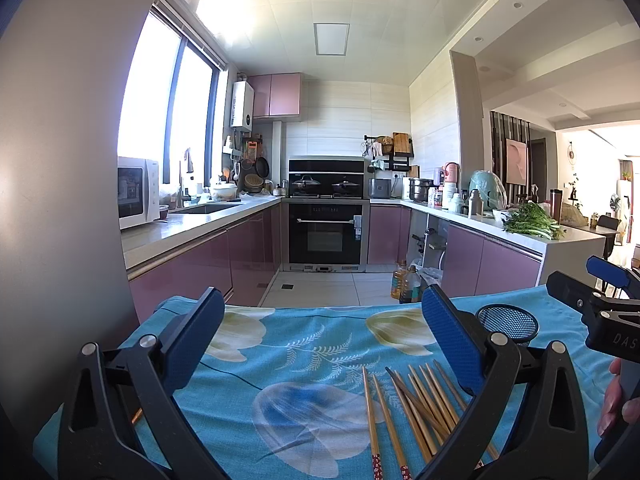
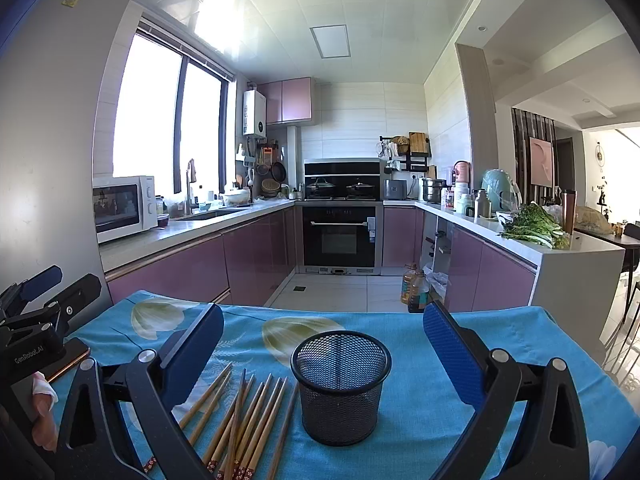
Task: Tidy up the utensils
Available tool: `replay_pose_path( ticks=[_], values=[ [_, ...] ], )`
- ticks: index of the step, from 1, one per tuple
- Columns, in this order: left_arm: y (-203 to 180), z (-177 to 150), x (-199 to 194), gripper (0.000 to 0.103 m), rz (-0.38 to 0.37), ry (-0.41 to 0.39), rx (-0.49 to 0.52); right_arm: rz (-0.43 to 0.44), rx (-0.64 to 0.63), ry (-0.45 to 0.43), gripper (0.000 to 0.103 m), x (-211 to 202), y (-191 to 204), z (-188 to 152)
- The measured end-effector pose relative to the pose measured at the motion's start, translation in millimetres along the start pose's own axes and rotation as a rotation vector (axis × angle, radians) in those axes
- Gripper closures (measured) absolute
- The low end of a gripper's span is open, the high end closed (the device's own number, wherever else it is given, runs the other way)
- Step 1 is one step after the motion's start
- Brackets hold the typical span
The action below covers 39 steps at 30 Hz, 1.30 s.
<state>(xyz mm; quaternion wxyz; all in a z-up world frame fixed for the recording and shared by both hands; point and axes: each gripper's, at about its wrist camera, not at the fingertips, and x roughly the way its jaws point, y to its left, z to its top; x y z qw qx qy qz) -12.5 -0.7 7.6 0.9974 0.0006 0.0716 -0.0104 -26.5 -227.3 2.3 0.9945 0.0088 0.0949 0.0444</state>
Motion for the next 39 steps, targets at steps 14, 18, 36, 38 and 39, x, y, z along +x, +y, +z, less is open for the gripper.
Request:
replay_pose_path(
  ticks=[14, 18, 36, 38, 39],
  values=[
    [-2, -5, 7, 0.006, -0.017, 0.036, 0.017, 0.08, -0.007, 0.059, 0.006, 0, 1, -4],
    [0, -14, 22, 0.006, -0.031, 0.108, 0.045, 0.191, -0.036, 0.143, 0.008, 3, 9, -15],
    [-14, -90, 112, 0.047, -0.227, 0.569, 0.112, 0.233, 0.002, 0.666, 0.071, 100, 18, -90],
    [-18, -96, 120, 0.05, -0.245, 0.596, 0.126, 0.227, 0.005, 0.685, 0.071, 105, 19, -93],
    [-20, -99, 124, 0.054, -0.251, 0.614, 0.132, 0.224, 0.012, 0.689, 0.072, 107, 19, -94]
  ],
)
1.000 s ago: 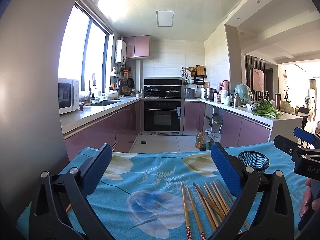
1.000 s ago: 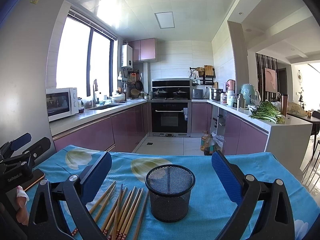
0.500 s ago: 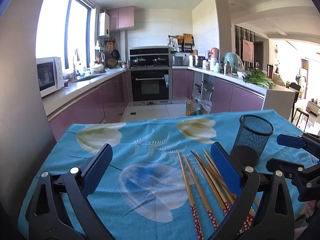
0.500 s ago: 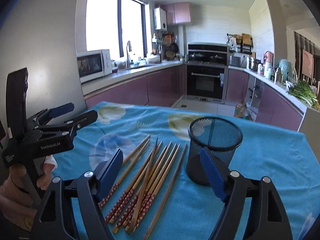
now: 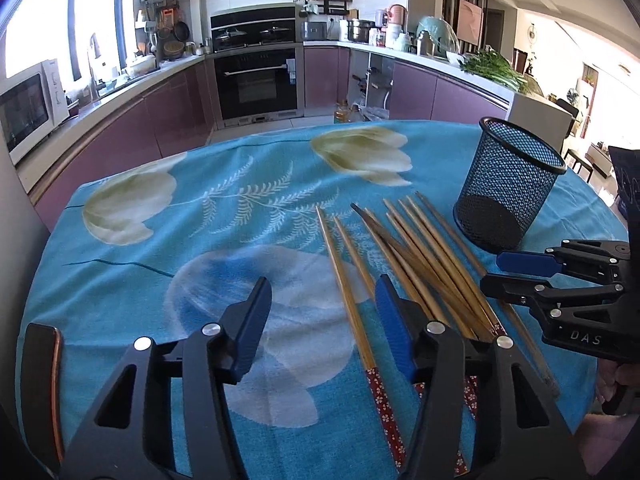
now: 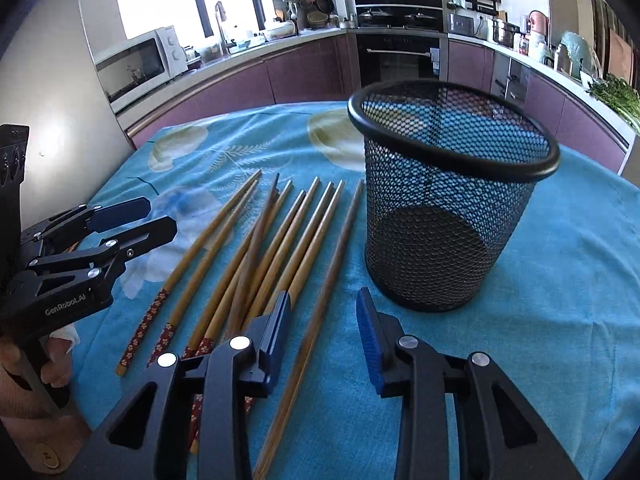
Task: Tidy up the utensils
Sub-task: 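Lower the right gripper onto the chopsticks and grasp one chopstick, then lift the chopstick upright and drop it into the black mesh holder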
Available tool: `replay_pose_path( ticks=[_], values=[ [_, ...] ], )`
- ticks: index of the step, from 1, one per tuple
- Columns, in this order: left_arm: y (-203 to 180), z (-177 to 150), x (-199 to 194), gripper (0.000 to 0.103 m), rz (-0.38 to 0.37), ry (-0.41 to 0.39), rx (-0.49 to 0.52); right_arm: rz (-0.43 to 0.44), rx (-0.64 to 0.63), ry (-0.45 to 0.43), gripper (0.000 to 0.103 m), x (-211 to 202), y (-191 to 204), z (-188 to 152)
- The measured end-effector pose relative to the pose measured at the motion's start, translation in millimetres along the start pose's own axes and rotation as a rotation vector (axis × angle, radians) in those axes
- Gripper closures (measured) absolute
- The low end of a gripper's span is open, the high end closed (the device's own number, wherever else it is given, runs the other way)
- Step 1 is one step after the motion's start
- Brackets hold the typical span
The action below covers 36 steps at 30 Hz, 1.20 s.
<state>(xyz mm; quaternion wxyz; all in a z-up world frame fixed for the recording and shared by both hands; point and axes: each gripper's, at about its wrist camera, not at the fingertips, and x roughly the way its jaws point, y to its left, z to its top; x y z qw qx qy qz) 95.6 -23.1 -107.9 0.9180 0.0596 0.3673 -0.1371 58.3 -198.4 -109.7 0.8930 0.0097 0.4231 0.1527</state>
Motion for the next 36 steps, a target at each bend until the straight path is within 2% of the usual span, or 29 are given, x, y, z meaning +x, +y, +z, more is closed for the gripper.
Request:
replay_pose_path(
  ticks=[6, 8, 10, 12, 15, 20, 24, 36],
  values=[
    [0, 2, 27, 0.071, -0.042, 0.109, -0.014, -0.011, 0.007, 0.005, 0.073, 7, -1, 3],
    [2, 3, 33, 0.073, -0.067, 0.128, -0.033, -0.01, 0.018, 0.003, 0.076, 9, -3, 4],
    [2, 5, 34, 0.077, -0.07, 0.131, -0.04, 0.0, 0.044, 0.002, 0.084, 9, -8, 3],
    [2, 7, 37, 0.085, -0.082, 0.139, -0.054, 0.048, 0.079, 0.008, 0.094, 8, -14, 3],
    [3, 8, 37, 0.093, -0.065, 0.134, -0.09, 0.047, 0.086, 0.001, 0.096, 5, -15, 1],
    [2, 7, 33, 0.095, -0.055, 0.119, -0.126, 0.058, 0.078, -0.016, 0.097, -5, -14, -1],
    [6, 8, 20, 0.095, -0.066, 0.088, -0.133, 0.093, 0.061, -0.049, 0.097, -22, -13, 0],
    [7, 37, -67, 0.095, -0.24, -0.11, -0.104, 0.199, 0.038, -0.224, 0.097, -91, -19, 7]
  ],
)
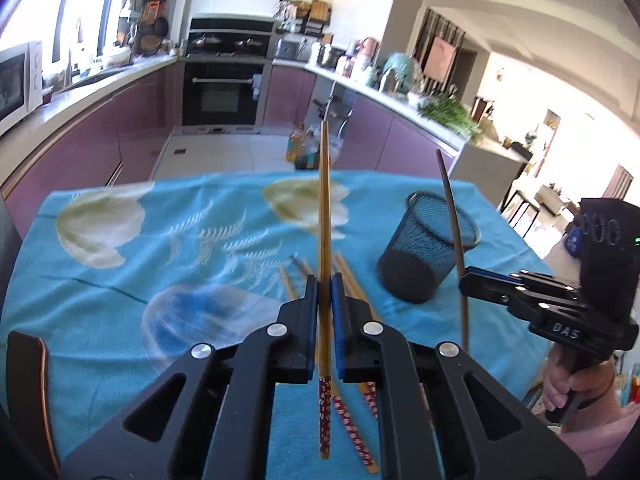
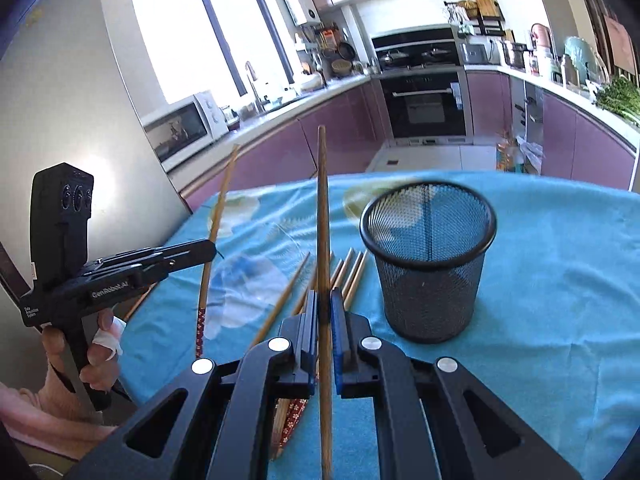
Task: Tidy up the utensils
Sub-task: 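Lift the chopstick upright and drop it into the black mesh holder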
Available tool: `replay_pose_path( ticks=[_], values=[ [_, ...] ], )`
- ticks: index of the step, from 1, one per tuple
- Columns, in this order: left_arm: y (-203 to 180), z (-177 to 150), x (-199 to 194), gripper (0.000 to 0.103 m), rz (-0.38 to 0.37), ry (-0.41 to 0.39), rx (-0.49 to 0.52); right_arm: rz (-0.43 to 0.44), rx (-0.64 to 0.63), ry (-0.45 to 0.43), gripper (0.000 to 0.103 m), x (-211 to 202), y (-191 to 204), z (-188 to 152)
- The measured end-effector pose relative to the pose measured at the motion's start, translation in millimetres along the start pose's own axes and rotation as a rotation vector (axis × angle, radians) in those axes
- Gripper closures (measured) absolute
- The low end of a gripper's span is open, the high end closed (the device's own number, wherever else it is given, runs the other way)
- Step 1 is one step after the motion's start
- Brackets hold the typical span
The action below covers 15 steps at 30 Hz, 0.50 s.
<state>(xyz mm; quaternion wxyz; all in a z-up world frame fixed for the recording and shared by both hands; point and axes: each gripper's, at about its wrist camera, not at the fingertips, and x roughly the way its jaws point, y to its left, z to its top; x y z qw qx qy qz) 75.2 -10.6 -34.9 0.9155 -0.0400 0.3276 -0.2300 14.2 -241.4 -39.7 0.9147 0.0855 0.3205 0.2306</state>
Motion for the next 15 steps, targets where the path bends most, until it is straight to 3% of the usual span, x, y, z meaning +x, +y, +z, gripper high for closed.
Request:
replay_pose_path(
  ticks=[7, 15],
  values=[
    [-14, 24, -42, 0.096, -0.065, -0.138, 0.017, 0.011, -0.012, -0.104, 0.098, -23, 2, 21],
    [-36, 67, -44, 0.096, -0.137, -0.237, 0.028, 0.03, -0.047, -0.208, 0.098, -47, -5, 55]
  ],
)
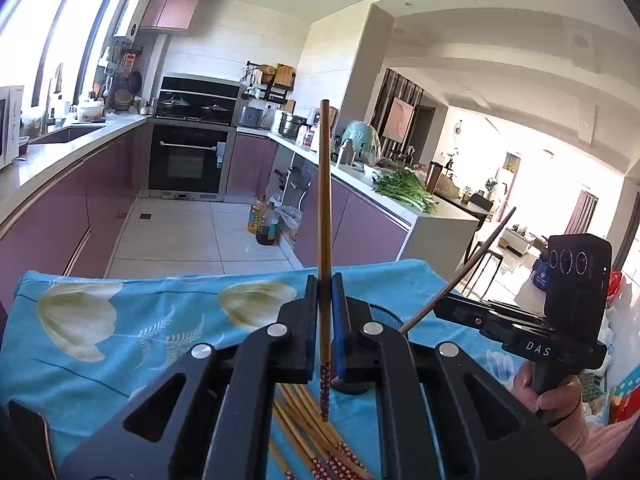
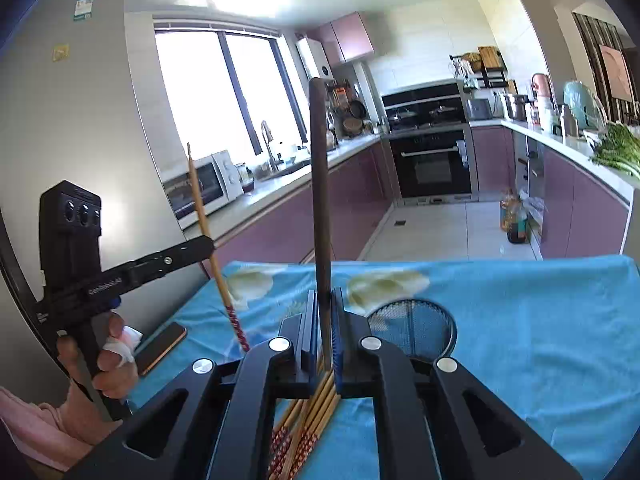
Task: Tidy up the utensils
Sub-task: 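Lift the chopstick upright and drop it into the black mesh holder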
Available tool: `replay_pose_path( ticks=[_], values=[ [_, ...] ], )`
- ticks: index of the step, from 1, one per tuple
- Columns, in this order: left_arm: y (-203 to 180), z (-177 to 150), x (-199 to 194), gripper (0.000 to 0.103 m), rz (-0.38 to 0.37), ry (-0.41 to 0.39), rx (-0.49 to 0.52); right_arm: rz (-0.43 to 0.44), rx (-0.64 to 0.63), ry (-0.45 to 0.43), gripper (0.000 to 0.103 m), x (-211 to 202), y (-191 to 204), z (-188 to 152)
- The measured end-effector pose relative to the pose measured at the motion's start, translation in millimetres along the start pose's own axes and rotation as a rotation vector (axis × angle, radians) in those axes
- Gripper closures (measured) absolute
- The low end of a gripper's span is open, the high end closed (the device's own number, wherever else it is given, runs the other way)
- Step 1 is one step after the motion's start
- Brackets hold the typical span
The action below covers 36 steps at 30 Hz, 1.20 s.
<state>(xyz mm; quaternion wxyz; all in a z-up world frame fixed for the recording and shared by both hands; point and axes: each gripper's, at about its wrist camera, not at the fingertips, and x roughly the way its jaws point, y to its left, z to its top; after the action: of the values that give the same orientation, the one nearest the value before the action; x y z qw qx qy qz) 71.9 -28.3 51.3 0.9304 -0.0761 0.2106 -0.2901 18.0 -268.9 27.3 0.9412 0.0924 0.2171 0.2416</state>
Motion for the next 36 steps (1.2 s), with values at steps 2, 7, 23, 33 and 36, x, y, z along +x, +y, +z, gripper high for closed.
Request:
replay_pose_path(
  ticks=[2, 7, 23, 33, 36],
  values=[
    [-6, 9, 7, 0.096, -0.021, -0.015, 0.003, -0.004, -0.011, -0.019, 0.098, -4, -3, 11],
    [-19, 27, 31, 0.096, -0.057, -0.024, 0.008, -0.018, -0.029, -0.038, 0.098, -7, -10, 27],
    [-44, 21, 108, 0.096, -0.049, 0.044, 0.044, -0.054, -0.024, -0.054, 0.098, 2, -29, 38],
    [-49, -6, 138, 0.095, -0.022, 0.151, 0.087, -0.063, 0.017, 0.064, 0.098, 30, -48, 32],
    [-47, -16, 150, 0.095, -0.017, 0.188, 0.09, -0.084, 0.046, 0.134, 0.098, 52, -58, 24]
  ],
)
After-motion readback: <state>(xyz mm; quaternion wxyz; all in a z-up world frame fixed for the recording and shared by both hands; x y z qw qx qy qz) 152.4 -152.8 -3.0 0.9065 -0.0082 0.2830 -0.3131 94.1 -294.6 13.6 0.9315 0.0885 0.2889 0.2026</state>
